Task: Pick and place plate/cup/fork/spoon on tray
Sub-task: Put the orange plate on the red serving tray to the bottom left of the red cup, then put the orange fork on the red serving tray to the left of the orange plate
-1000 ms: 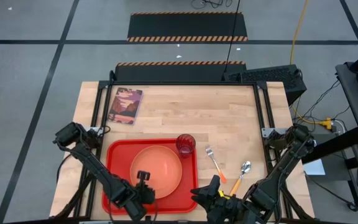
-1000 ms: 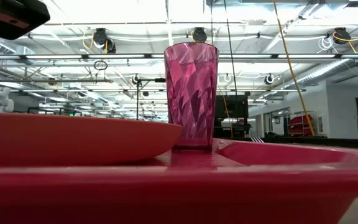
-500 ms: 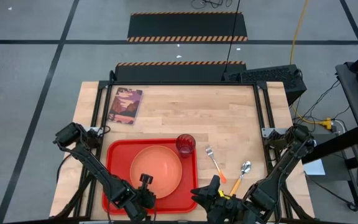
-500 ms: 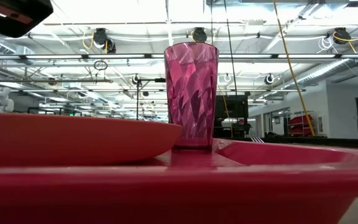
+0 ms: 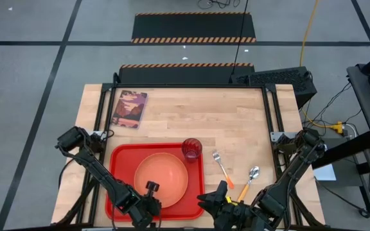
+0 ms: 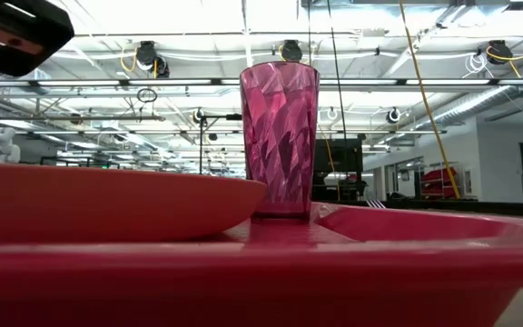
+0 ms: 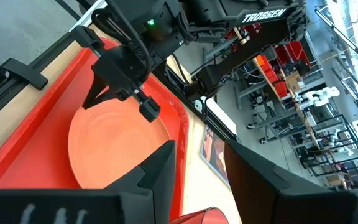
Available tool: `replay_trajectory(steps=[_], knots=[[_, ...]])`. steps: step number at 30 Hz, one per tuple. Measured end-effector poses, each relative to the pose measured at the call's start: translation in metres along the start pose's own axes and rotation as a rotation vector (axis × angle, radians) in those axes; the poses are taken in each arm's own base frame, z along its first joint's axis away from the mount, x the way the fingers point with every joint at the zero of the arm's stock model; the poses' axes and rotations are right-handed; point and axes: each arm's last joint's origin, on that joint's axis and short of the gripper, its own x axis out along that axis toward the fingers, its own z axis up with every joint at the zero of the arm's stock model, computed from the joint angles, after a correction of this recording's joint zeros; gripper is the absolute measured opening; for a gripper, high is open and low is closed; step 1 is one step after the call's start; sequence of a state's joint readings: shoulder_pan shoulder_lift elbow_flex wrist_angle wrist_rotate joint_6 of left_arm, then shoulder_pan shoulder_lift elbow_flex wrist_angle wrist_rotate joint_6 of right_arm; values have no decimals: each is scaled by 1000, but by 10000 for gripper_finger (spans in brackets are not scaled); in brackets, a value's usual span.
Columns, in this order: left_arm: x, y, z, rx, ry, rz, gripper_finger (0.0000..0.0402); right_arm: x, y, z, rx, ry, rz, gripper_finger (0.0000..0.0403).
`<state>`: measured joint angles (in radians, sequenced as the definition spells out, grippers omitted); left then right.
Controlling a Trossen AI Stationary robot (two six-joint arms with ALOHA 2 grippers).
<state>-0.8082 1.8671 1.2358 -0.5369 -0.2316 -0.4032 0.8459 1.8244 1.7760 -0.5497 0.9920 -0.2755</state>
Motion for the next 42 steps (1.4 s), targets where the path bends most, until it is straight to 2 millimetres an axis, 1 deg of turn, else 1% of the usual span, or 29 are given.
replay_trajectory(steps=[3, 6, 8, 12, 16, 19, 22, 26, 30, 34, 37, 39, 42], knots=[[-1, 0, 0, 9, 10, 5, 4, 0, 0, 0, 0, 0, 0, 132], [-10, -1, 8, 13, 18, 15, 8, 0, 0, 0, 3, 0, 0, 132], [-22, -1, 17, 26, 27, 34, 8, 0, 0, 0, 18, 0, 0, 132], [-55, -2, 36, 83, 39, 121, 3, 1, 0, 0, 59, 1, -1, 132], [-85, 1, 49, 126, 43, 209, 11, 1, 0, 0, 113, 3, -1, 132], [-103, 5, 55, 150, 51, 263, 14, 3, -2, -2, 178, 13, -6, 132], [-117, 10, 55, 177, 86, 320, 8, 7, -4, -7, 257, 52, -12, 132], [-133, 18, 49, 186, 115, 392, 4, 14, -6, -23, 360, 162, 11, 132], [-155, 30, 41, 116, 41, 492, 16, 18, -9, -43, 524, 339, 67, 132], [-171, 39, 30, 56, -66, 584, 19, 25, -8, -68, 683, 504, -1, 132], [-175, 45, 21, 45, -98, 613, 13, 35, 0, -89, 731, 625, 1, 133], [-173, 50, 15, 31, -102, 618, 7, 43, 6, -105, 773, 729, 32, 136], [-169, 56, 5, 23, -98, 624, 4, 55, 12, -131, 836, 879, 32, 142]])
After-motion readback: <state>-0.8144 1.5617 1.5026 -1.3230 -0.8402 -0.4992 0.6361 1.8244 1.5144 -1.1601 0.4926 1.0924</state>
